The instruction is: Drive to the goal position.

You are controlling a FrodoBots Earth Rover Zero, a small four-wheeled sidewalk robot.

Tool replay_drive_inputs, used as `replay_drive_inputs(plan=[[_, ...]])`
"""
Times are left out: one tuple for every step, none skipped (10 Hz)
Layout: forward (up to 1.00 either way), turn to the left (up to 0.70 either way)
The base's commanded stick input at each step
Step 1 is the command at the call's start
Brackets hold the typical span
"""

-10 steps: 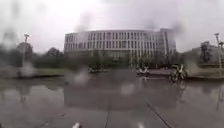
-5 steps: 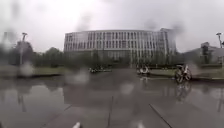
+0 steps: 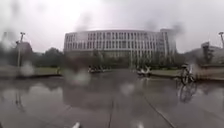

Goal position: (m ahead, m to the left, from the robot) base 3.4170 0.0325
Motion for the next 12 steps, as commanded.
replay_drive_inputs(plan=[[0.70, 0.01], [0.70, 0.01], [0.70, 0.01], [0.70, 0.01], [0.70, 0.01], [0.70, 0.01], [0.70, 0.01], [0.70, 0.01], [0.70, -0.01], [0.70, -0.12], [0.69, -0.12], [0.69, -0.12]])
